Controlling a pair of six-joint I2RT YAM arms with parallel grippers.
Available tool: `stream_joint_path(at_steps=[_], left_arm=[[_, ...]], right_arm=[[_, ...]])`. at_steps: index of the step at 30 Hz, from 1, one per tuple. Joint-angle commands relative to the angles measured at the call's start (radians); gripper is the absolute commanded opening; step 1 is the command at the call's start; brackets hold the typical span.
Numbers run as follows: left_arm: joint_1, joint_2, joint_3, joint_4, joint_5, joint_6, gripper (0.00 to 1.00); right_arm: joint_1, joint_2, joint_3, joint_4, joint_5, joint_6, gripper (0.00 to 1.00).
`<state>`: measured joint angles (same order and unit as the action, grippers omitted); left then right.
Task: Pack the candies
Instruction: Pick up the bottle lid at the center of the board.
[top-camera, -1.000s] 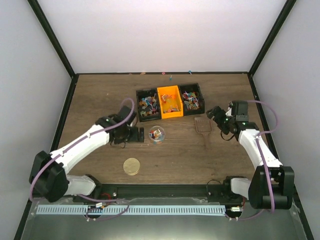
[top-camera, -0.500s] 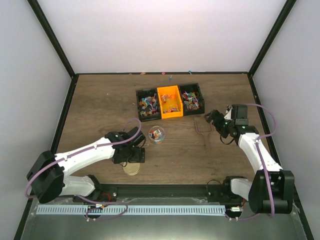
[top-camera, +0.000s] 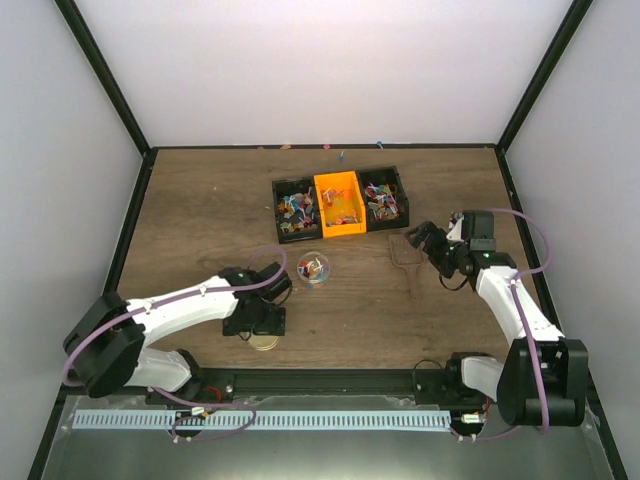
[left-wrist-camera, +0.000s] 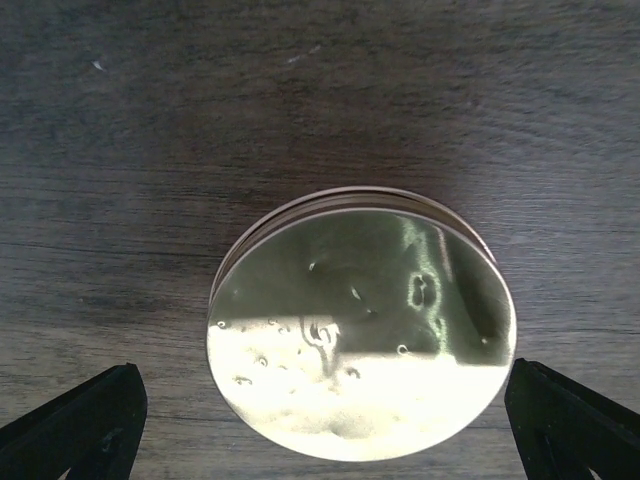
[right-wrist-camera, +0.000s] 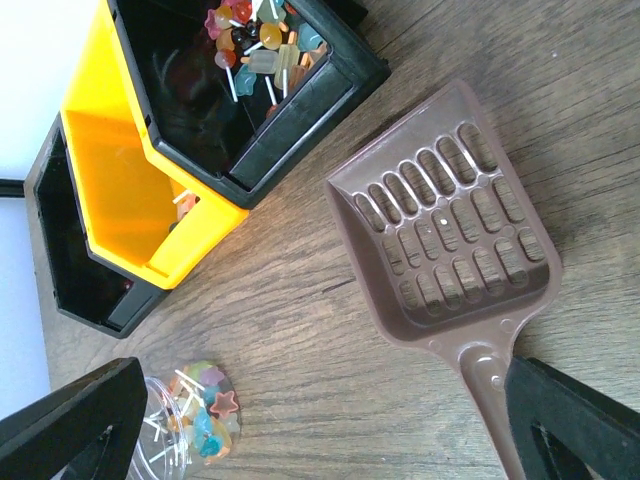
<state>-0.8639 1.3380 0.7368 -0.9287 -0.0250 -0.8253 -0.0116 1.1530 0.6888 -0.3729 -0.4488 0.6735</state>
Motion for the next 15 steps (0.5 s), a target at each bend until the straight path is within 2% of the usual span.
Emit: stream_joint_path(at_steps=[1, 15], left_arm=[[-0.005, 0.032, -0.006, 0.004, 0.016, 0.035, 1.0], [-0.006, 0.052, -0.018, 0.051, 0.075, 0.046, 1.0]], right_arm=[[0.004, 0.001, -0.016, 0.006, -0.018, -0.005, 1.0], [0.004, -0.003, -0.036, 0.008, -0.027, -0.004, 1.0]])
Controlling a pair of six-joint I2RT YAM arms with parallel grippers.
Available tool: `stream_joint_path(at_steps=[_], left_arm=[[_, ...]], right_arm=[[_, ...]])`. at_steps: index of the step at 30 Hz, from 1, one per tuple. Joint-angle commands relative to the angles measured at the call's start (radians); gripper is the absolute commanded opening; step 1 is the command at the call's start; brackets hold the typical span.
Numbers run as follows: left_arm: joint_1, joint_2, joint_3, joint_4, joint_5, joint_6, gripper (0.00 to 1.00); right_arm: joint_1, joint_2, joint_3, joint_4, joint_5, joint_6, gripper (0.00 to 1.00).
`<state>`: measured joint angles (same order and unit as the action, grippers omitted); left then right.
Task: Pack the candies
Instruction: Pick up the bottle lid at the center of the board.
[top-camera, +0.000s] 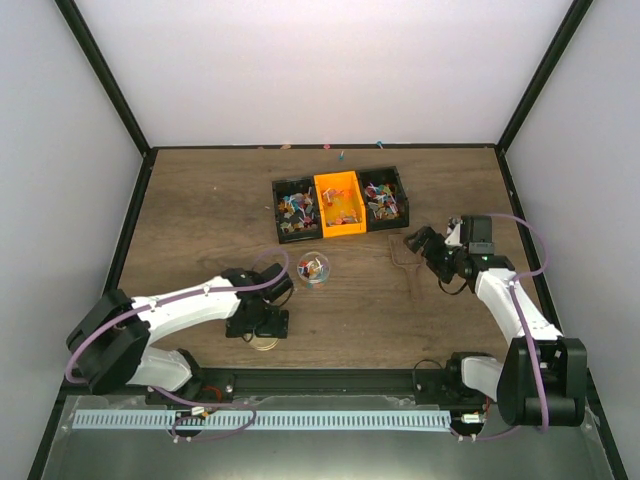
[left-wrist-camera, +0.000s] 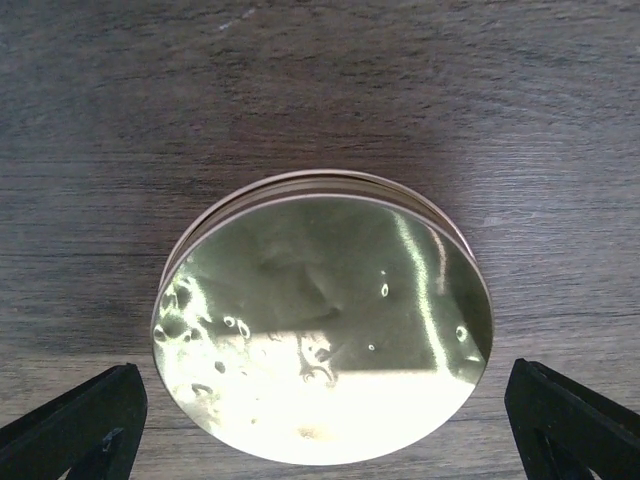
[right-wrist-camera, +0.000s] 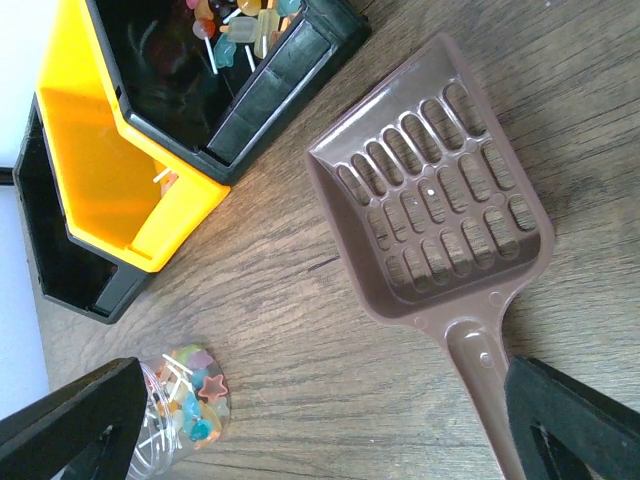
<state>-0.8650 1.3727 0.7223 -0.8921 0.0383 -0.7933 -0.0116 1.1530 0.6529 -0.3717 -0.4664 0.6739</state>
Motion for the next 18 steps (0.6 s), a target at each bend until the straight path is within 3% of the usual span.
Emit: stream_joint_path(at_steps=[1, 6, 8, 10, 18], left_arm=[[-0.004, 0.024, -0.006, 0.018, 0.009, 0.016, 1.0], [-0.004, 0.054, 0.003, 0.009, -0.012, 0.018, 1.0], [-0.005, 0.062, 0.01, 0.003, -0.019, 0.017, 1.0], [-0.005, 0.066, 0.013, 0.0, -0.023, 0.016, 1.0], [-0.004, 0.079, 0.022, 0.002, -0.014, 0.012, 0.96]], right_arm=[[0.004, -0.004, -0.003, 0.007, -0.007, -0.006, 1.0], [0.004, 0.0, -0.004, 0.008, -0.006, -0.011, 0.99], [0.004, 0.002, 0.0, 0.013, -0.015, -0.017, 0.86], [0.004, -0.001, 0.0, 0.017, -0.015, -0.02, 0.82], [0.004, 0.019, 0.003, 0.016, -0.01, -0.028, 0.88]])
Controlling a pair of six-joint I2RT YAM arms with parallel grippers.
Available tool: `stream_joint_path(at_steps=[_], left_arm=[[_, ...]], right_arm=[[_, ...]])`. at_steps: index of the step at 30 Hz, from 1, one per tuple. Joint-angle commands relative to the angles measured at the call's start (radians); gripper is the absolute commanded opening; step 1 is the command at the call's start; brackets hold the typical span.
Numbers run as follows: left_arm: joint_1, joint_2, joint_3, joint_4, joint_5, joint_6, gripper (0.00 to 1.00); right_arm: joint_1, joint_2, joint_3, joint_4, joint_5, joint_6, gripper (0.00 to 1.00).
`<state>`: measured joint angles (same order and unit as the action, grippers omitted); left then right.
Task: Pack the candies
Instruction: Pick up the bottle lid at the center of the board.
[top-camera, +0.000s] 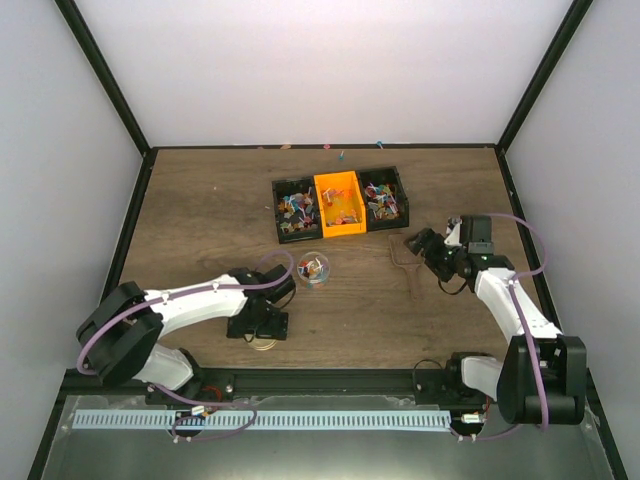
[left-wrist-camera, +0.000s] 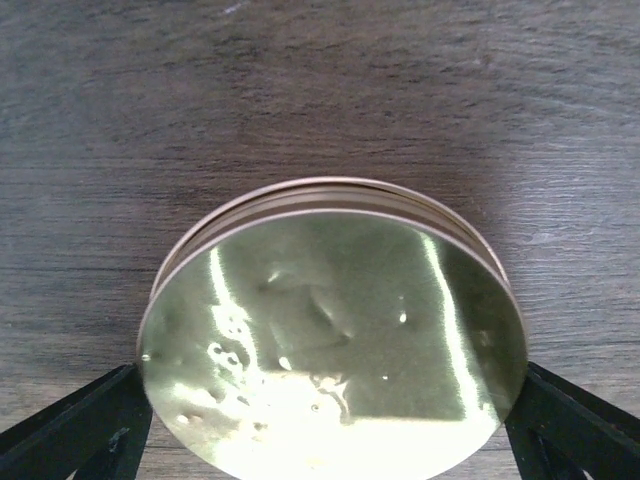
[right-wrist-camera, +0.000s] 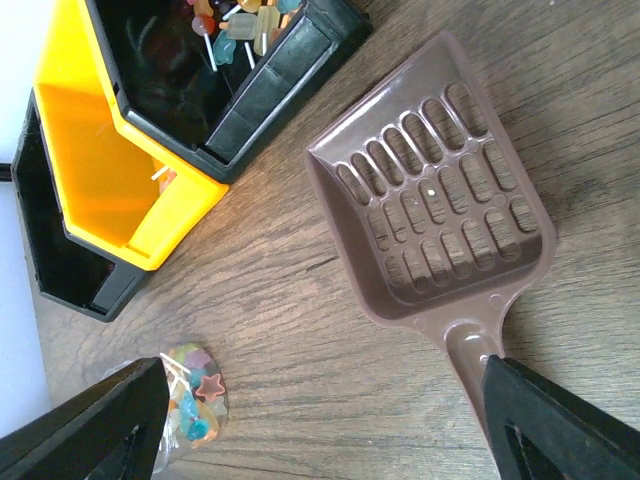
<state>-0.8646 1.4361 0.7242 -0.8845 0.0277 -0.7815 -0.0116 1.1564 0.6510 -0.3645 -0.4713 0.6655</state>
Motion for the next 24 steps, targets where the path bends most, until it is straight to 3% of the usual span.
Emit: stream_joint_path(at_steps=[1, 15, 24], left_arm=[[-0.004, 0.022, 0.023, -0.007, -0.003, 0.001, 0.95], [-0.005, 0.024, 0.068, -0.04, 0.0, 0.006, 0.9], [-0.004, 0.094, 0.229, -0.111, -0.029, 0.057, 0.91]], right_arm=[[0.004, 0.018, 0.007, 0.009, -0.003, -0.02, 0.88], [0.004, 0.023, -0.002, -0.005, 0.016, -0.038, 0.9], [-0.001, 0.05, -0.002, 0.0, 0.008, -0.037, 0.9]])
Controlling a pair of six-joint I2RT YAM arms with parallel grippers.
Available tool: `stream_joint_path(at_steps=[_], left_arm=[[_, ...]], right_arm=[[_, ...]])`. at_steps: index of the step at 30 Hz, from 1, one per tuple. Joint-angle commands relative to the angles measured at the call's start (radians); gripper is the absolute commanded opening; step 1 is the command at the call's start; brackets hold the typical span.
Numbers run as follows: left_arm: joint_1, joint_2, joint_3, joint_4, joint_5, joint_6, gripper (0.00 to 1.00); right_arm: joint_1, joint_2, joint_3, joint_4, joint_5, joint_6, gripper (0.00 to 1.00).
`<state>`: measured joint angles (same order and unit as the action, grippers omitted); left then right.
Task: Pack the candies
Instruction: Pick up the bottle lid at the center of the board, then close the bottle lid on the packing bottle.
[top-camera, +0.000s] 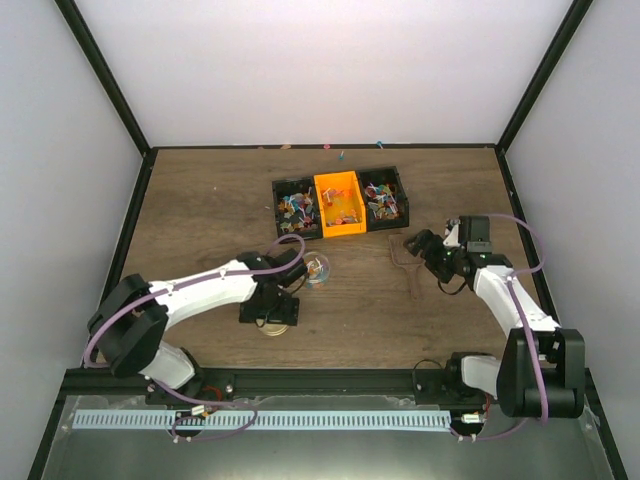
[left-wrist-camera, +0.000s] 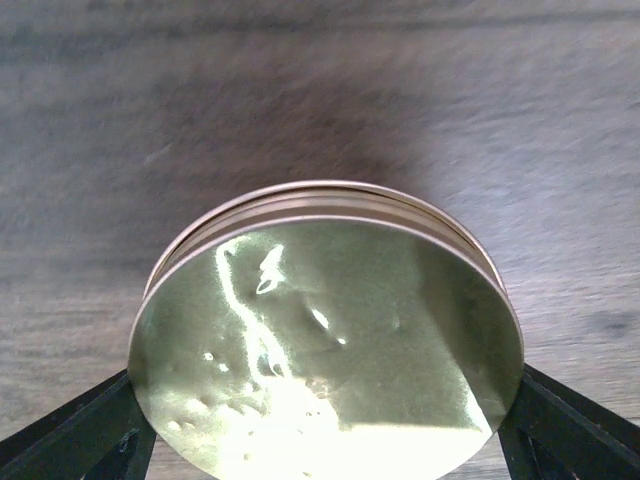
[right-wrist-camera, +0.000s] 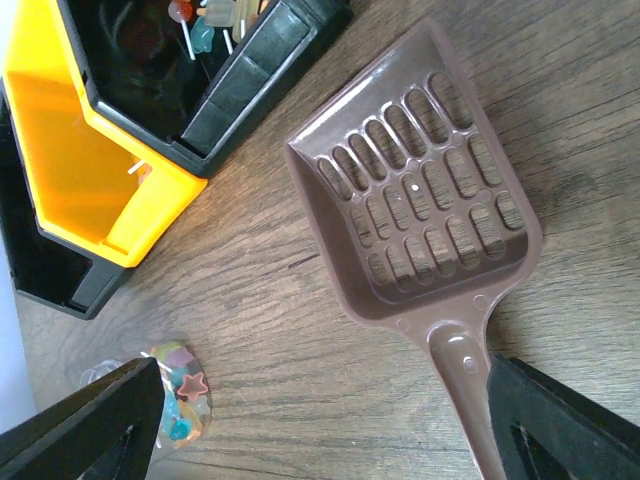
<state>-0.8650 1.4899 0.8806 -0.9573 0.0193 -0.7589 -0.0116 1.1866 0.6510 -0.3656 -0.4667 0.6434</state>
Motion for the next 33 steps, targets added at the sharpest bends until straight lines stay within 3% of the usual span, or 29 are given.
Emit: stream_joint_path(at_steps=[1, 19, 27, 33], left_arm=[[-0.003, 0.053, 0.088, -0.04, -0.02, 0.039, 0.91], [0.019, 0.354, 0.607, -0.222, -0.117, 0.174, 0.91], [0.051, 0.422, 0.71, -0.234, -0.085, 0.198, 0.9], [0.074, 0.527, 0.88, -0.289, -0.089, 0.229, 0.9]], right_arm=[[-0.002, 0.025, -0.003, 0.004, 0.0, -0.013, 0.9], [-0.053, 0.103, 0.05, 0.01, -0.003, -0.046, 0.93], [-0.09, 0.154, 0.071, 0.015, -0.027, -0.079, 0.94], [-0.1, 0.199, 0.077, 0.033, -0.062, -0.09, 0.94]])
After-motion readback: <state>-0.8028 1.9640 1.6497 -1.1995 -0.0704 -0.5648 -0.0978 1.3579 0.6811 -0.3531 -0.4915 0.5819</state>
